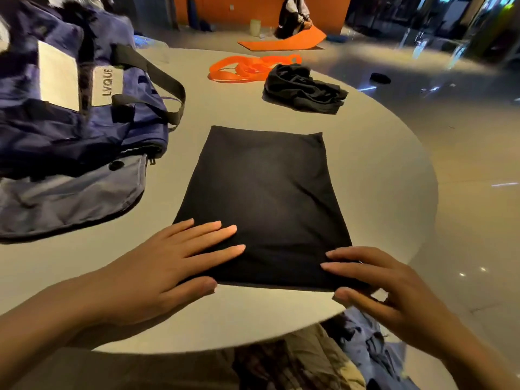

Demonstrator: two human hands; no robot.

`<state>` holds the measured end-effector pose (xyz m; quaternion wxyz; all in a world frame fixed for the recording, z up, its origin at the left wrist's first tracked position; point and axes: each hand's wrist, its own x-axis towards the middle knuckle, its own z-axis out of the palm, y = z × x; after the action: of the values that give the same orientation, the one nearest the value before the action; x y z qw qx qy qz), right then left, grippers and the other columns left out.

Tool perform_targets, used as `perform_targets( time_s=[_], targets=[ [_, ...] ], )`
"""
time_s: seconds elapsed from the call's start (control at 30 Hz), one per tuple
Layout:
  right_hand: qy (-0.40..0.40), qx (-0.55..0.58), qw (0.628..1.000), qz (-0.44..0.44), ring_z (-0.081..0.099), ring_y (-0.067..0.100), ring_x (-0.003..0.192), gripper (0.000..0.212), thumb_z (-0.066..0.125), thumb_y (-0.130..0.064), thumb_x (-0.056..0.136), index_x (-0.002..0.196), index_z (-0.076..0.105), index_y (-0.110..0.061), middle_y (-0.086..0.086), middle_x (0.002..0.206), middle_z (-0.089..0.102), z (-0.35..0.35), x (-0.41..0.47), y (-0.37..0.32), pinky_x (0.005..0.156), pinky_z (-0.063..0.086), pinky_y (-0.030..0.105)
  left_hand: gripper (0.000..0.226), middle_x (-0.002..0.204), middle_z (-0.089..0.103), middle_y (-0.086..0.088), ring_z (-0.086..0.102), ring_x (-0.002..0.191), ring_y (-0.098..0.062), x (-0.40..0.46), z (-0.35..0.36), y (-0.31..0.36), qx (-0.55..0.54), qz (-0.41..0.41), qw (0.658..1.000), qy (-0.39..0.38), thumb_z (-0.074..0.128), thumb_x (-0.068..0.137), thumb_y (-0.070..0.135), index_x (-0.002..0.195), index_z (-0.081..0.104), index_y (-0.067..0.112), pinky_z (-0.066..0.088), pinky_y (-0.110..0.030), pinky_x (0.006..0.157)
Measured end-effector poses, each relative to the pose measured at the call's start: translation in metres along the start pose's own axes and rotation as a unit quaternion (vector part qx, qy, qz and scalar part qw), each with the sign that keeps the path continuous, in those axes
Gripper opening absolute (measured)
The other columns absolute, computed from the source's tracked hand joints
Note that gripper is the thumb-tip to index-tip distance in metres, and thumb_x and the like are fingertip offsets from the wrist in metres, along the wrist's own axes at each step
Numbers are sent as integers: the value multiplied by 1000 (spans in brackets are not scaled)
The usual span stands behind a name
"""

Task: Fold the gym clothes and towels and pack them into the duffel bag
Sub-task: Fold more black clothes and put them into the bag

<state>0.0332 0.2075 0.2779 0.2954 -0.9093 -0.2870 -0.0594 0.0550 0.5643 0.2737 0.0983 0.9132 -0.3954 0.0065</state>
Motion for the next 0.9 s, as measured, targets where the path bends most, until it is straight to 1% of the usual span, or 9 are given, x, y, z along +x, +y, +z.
perform_targets(
  time_s=[0.13,0.2,0.27,0.43,0.53,0.6,0.67,0.73,0.9],
  targets=[
    [33,-102,993,-43,60,1,100,36,39,-48,96,112,67,-30,-11,114,65,10,3,3,80,50,16,52,153,16,32,12,142,7,-3,0,8,-54,-25,997,40,25,95,67,145,21,54,7,-17,116],
    [60,-154,986,-33,64,16,93,54,30,-49,100,109,69,-14,4,108,68,19,5,9,79,48,26,58,149,28,32,22,138,9,0,-1,16,-49,-52,994,82,30,88,75,142,32,52,20,-20,114],
    [87,-130,988,10,64,22,91,66,24,-55,99,112,65,-6,10,107,66,21,11,8,81,44,25,64,138,48,24,44,125,3,7,-2,25,-23,-74,989,127,36,83,77,137,46,43,35,-22,100],
    [154,-69,985,25,51,5,72,18,41,-26,94,107,54,-23,-10,94,53,4,40,-14,66,36,10,48,109,70,9,68,87,-9,12,-7,26,-9,-73,985,158,51,82,40,126,60,24,39,-4,74],
    [27,-2,999,27,57,5,80,19,43,-49,92,99,56,-37,-16,87,59,-12,40,-17,64,43,13,37,102,71,13,65,89,-5,0,-15,16,-80,-61,975,196,46,89,43,115,66,26,44,0,75],
    [-89,78,992,31,61,7,83,28,51,-60,85,97,63,-39,-14,91,64,-25,33,-17,64,48,16,28,97,70,22,65,87,2,-10,-24,15,-146,-64,962,220,50,87,46,104,69,34,48,-8,73],
    [-172,175,969,19,64,12,82,24,61,-53,81,99,65,-37,-10,92,66,-39,24,-18,64,51,18,22,89,71,21,67,79,1,-16,-34,17,-219,-76,943,241,58,81,50,94,72,38,50,-14,67],
    [-185,260,948,0,65,15,80,26,65,-45,83,102,67,-28,-4,90,68,-53,22,-21,67,53,23,24,83,71,19,66,74,0,-14,-44,20,-288,-91,908,290,63,75,61,90,72,44,51,-12,66],
    [16,266,964,-6,61,16,73,29,60,-46,85,90,69,-18,-1,80,66,-77,62,-27,60,50,21,8,70,70,13,65,68,-2,24,-76,9,-464,-152,778,394,72,65,41,71,75,37,51,-12,63]
  ],
)
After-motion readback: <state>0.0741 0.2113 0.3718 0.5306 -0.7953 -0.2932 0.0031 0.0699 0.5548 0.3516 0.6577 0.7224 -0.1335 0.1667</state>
